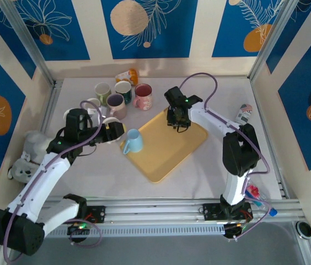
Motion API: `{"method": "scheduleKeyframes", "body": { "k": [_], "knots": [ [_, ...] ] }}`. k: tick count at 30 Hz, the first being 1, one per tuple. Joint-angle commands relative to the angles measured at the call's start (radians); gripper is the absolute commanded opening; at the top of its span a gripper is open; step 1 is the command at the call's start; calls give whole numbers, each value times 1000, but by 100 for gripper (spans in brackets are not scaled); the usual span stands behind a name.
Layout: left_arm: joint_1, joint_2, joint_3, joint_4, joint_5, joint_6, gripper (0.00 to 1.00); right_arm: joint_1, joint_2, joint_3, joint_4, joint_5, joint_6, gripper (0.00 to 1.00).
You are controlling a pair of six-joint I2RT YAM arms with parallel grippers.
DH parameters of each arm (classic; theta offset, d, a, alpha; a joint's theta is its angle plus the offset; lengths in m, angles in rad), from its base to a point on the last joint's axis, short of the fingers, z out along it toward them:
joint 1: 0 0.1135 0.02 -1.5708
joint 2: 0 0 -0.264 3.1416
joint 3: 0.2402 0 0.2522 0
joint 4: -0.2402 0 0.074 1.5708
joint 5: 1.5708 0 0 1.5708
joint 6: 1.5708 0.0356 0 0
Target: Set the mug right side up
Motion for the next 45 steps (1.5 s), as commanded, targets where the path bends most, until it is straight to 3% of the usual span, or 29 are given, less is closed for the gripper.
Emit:
{"method": "scheduleKeyframes", "body": {
  "k": [1,11,32,45],
  "knots": [
    [10,13,-16,75,56,-50,64,-11,36,42,26,32,-11,38],
    [10,45,-42,160,79,-113,64,-35,103,45,97,37,-34,32],
    [7,58,-62,210,74,-158,61,-53,179,30,167,76,-10,31],
    [8,28,-59,173,49,-168,59,-39,143,9,156,120,-31,1]
  ]
}}
